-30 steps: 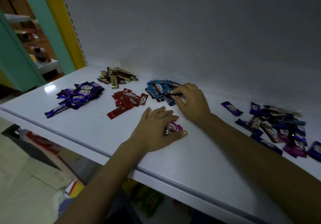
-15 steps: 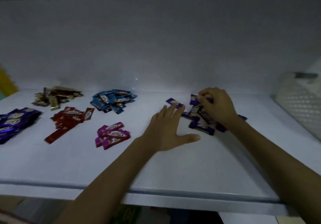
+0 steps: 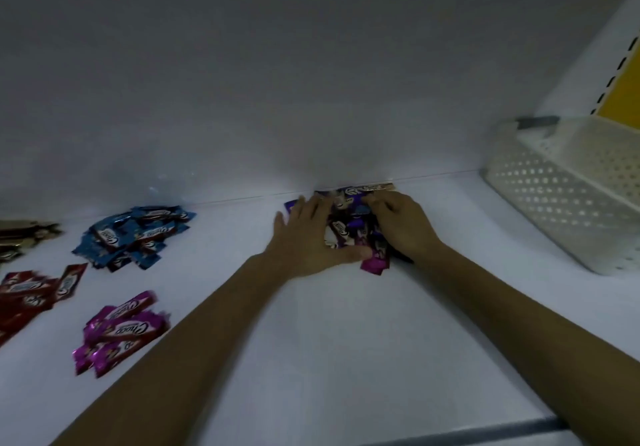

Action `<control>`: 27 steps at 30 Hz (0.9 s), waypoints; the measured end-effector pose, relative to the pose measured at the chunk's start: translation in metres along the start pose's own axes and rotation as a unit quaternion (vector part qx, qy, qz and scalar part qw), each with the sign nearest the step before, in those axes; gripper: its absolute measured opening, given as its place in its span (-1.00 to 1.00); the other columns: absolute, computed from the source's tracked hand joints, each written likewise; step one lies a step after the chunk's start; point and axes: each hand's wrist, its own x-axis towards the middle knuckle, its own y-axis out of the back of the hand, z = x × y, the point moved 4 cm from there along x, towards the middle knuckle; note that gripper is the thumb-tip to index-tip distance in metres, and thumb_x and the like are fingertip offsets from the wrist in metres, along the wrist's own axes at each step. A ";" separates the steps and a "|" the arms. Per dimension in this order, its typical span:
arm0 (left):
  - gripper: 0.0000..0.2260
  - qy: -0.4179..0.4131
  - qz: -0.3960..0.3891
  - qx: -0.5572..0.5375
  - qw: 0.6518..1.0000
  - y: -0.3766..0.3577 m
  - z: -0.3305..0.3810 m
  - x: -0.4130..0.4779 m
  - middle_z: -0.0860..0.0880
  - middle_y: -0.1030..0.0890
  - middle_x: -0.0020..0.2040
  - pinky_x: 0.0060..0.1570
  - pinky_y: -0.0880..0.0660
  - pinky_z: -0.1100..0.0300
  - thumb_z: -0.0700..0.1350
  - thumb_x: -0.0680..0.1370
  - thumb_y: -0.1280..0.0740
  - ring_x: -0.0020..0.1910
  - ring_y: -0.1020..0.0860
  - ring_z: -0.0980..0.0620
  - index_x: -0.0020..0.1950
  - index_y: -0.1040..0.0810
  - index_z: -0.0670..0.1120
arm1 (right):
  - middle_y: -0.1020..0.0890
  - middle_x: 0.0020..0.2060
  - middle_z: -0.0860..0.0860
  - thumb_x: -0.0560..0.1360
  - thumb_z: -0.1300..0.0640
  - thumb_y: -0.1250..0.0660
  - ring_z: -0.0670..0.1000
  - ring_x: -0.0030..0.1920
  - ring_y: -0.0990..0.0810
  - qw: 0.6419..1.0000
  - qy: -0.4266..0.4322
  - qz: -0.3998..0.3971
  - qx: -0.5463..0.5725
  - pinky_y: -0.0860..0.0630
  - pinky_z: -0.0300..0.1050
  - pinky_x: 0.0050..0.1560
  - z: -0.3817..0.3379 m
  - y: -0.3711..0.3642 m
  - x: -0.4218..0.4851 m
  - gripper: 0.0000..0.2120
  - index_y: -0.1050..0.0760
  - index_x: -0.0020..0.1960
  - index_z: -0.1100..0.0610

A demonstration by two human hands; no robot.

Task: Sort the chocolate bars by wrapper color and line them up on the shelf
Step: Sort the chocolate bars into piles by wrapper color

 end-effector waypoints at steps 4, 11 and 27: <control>0.09 -0.084 0.014 0.011 0.996 -0.009 0.027 0.019 0.04 -0.01 0.58 0.46 0.00 -0.24 0.57 0.17 -0.23 0.55 0.02 -0.02 0.56 0.09 0.15 | -0.60 0.09 0.00 0.65 0.11 -0.06 -0.01 0.11 -0.56 0.983 -0.026 0.026 0.182 -0.46 -0.09 0.22 0.002 0.001 -0.003 -0.72 -0.53 0.16 0.05; -0.12 -0.080 0.056 0.016 0.995 -0.011 0.046 0.038 0.05 -0.18 0.53 0.39 -0.19 -0.12 0.44 0.28 -0.32 0.48 -0.15 -0.06 0.52 -0.15 0.15 | -0.61 0.02 -0.02 0.64 0.04 -0.11 -0.01 0.07 -0.59 0.959 -0.052 0.081 0.266 -0.50 -0.09 0.18 0.007 0.010 -0.001 -0.81 -0.49 0.10 0.00; -0.61 -0.228 0.242 -0.030 0.942 0.033 0.027 0.027 -0.09 -0.67 -0.10 -0.17 -0.59 0.07 -0.04 0.45 -0.24 -0.19 -0.63 -0.08 0.25 -0.57 -0.07 | -0.62 -0.14 0.01 0.62 -0.02 -0.16 -0.14 -0.16 -0.60 0.945 -0.058 0.111 0.302 -0.47 -0.43 -0.27 0.005 0.018 -0.007 -0.69 -0.52 0.05 0.21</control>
